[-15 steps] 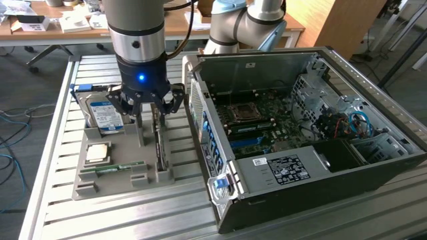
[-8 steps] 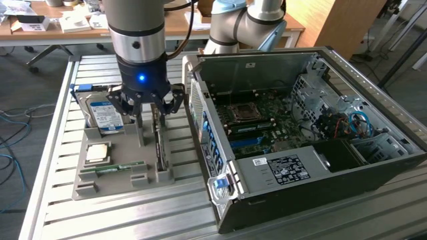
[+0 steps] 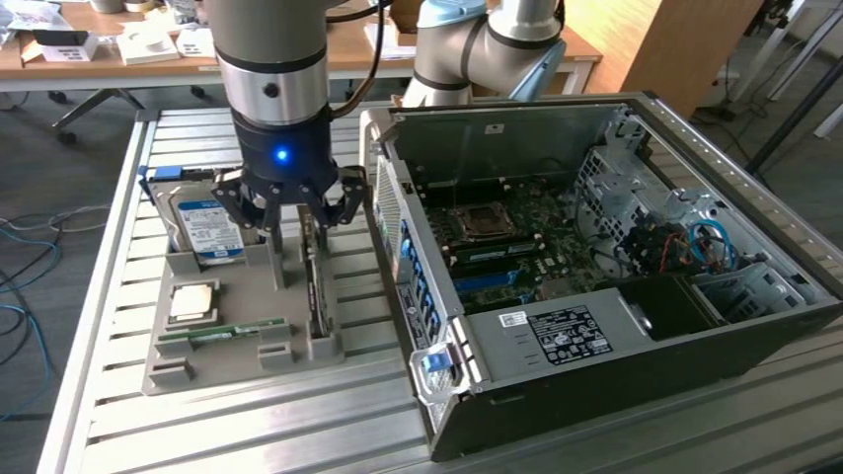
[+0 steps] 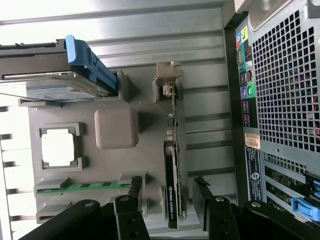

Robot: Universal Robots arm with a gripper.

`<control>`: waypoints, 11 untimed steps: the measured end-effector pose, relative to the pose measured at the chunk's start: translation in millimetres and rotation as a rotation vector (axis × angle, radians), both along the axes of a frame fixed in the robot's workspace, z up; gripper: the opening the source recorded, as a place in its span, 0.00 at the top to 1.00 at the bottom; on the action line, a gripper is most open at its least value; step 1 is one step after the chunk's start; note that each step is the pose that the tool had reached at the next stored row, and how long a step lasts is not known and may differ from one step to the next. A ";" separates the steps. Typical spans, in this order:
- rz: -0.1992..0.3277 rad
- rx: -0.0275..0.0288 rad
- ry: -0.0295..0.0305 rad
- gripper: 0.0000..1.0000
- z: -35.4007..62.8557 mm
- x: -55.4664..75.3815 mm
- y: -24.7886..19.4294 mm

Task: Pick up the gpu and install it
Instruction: 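Pick up the gpu and move the gpu toward the slot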

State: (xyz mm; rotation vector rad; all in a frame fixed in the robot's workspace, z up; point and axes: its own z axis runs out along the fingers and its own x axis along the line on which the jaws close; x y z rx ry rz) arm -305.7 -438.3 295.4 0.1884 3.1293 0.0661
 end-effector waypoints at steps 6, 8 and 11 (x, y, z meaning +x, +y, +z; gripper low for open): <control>0.000 -0.0001 0.0002 0.47 -6.2 -0.1 -3.8; 0.000 -0.0001 0.0002 0.47 -6.3 0.0 -3.8; 0.000 0.0000 0.0000 0.47 -6.4 0.0 -3.8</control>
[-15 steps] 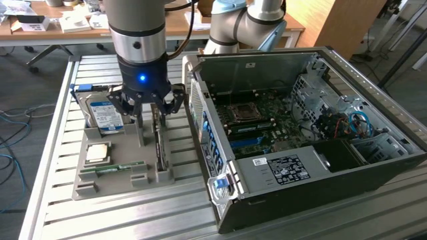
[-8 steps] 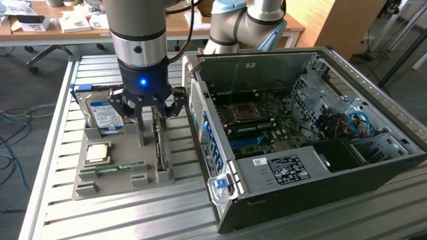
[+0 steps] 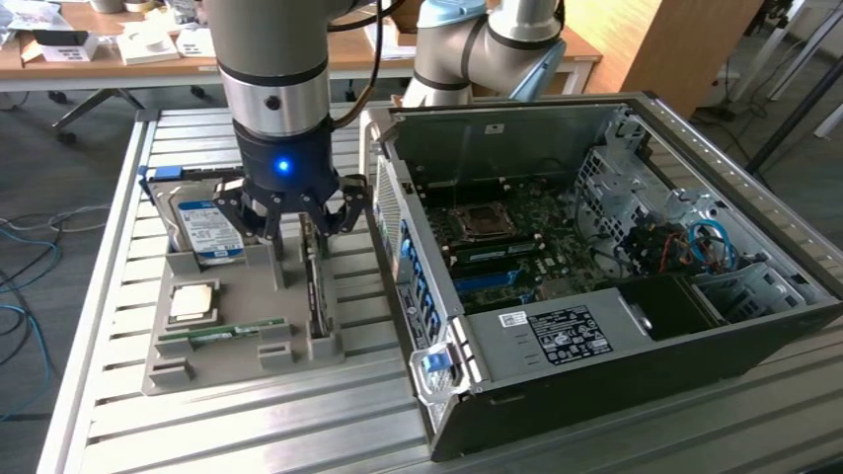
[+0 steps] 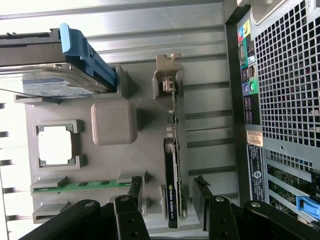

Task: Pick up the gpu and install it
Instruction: 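Pick up the gpu and move the gpu toward the slot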

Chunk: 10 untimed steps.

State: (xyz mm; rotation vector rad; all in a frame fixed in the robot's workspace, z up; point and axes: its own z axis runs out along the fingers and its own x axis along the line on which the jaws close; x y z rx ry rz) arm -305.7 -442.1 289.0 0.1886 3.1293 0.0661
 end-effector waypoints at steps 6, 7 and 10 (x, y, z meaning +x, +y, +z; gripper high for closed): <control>0.000 0.0000 0.0000 0.47 0.0 1.9 0.0; 0.000 0.0001 0.0000 0.47 0.0 2.2 0.0; 0.000 0.0000 0.0000 0.47 0.0 3.0 0.0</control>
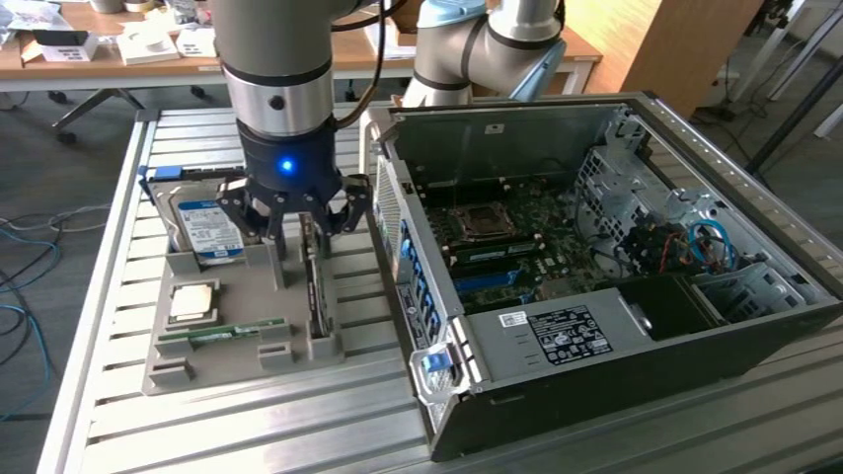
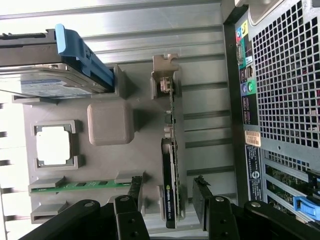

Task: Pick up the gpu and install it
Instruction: 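Pick up the gpu and move the gpu toward the slot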

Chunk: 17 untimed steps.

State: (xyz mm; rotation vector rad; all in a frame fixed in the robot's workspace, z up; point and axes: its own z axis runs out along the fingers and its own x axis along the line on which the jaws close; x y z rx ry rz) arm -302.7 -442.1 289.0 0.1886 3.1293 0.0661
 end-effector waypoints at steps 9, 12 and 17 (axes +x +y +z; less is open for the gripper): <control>0.000 0.0001 0.0000 0.47 0.0 0.9 0.0; 0.000 0.0000 0.0000 0.47 0.0 2.0 0.0; 0.000 0.0000 0.0000 0.47 -0.1 2.0 0.0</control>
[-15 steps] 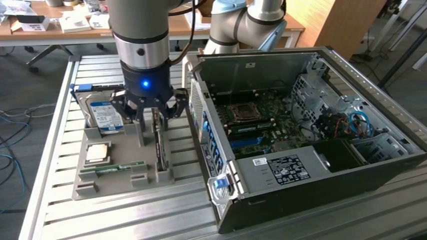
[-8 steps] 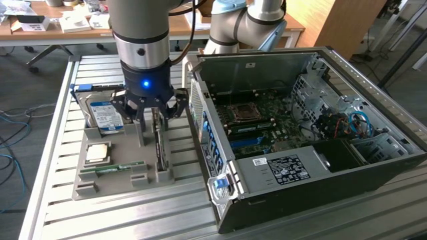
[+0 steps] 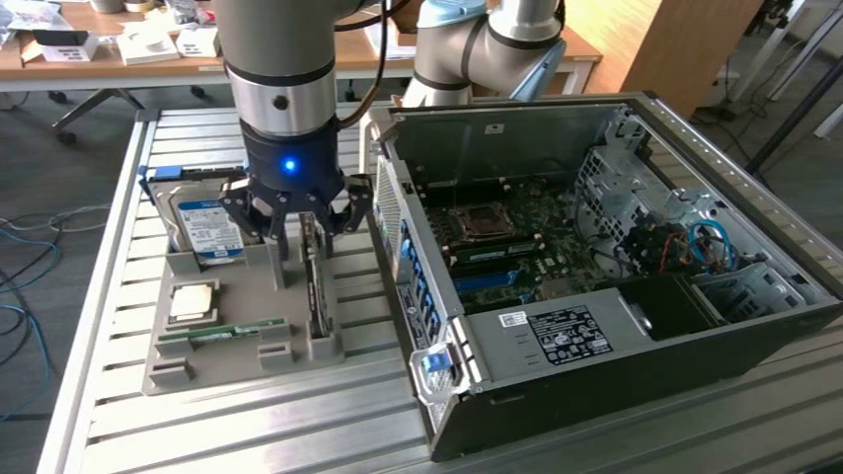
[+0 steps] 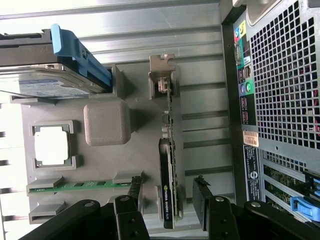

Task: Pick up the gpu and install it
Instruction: 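Pick up the gpu and move the gpu toward the slot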

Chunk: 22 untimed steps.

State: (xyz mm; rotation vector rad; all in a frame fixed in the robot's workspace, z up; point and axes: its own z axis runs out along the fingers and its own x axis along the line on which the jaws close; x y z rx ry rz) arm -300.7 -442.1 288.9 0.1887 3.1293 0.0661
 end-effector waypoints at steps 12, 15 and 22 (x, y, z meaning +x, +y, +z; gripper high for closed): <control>0.000 0.0000 0.0000 0.47 -6.2 0.0 0.0; 0.000 -0.0001 0.0001 0.47 -6.7 0.0 0.0; 0.000 0.0001 -0.0002 0.47 -7.6 0.0 0.0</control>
